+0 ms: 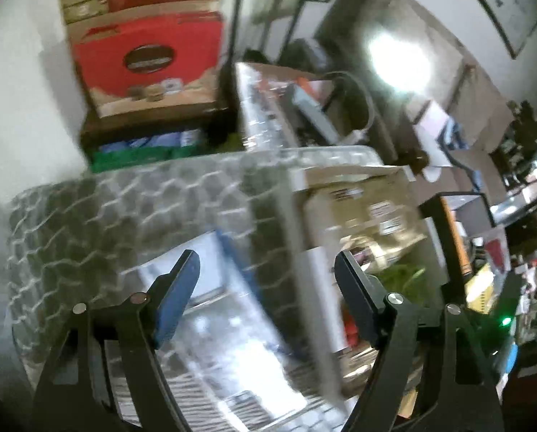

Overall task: Organize objects
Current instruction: 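Move the left gripper to the bed and grasp the clear phone case, then carry the clear phone case with the left gripper over the box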

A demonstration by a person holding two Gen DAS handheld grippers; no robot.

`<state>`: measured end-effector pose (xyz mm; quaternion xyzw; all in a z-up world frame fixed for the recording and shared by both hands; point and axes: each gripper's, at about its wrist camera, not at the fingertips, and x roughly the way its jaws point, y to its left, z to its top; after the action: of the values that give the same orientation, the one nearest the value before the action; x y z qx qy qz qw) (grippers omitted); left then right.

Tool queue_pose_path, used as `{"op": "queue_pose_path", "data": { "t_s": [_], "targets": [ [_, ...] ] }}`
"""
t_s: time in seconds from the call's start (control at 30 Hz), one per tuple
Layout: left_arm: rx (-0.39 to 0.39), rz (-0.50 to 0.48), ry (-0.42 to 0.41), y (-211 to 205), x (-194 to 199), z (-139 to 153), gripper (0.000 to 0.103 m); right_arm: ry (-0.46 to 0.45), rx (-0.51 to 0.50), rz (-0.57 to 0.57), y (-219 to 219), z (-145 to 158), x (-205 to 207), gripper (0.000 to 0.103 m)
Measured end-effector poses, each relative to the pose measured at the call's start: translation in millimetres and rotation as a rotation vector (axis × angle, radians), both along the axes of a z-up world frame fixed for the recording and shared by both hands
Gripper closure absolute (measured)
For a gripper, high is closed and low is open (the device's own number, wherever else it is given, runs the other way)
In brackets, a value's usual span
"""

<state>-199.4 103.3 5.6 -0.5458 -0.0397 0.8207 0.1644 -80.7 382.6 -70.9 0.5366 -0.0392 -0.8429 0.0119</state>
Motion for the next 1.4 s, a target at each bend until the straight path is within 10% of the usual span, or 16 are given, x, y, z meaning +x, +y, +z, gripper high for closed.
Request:
{"op": "queue_pose_path", "data": {
  "t_s": [0.53,1.03,1.4],
  "targets": [
    [-0.004,0.013,-0.125,-62.4,46.8,-76.2,0.029,-0.003,0.009,0.001,0.5,-0.4,1.2,0.087],
    [-0.019,0.0,-0.116,-53.1,65.3,-89.2,0.094,-0.002,0.005,-0.001,2.2,-2.7,4.3,0.087],
    [-0.067,0.042,-0.013,-76.9,54.3,-57.8,0.099,-0.002,0.006,-0.003,2.5,-2.8,4.8,0.087]
  ]
}}
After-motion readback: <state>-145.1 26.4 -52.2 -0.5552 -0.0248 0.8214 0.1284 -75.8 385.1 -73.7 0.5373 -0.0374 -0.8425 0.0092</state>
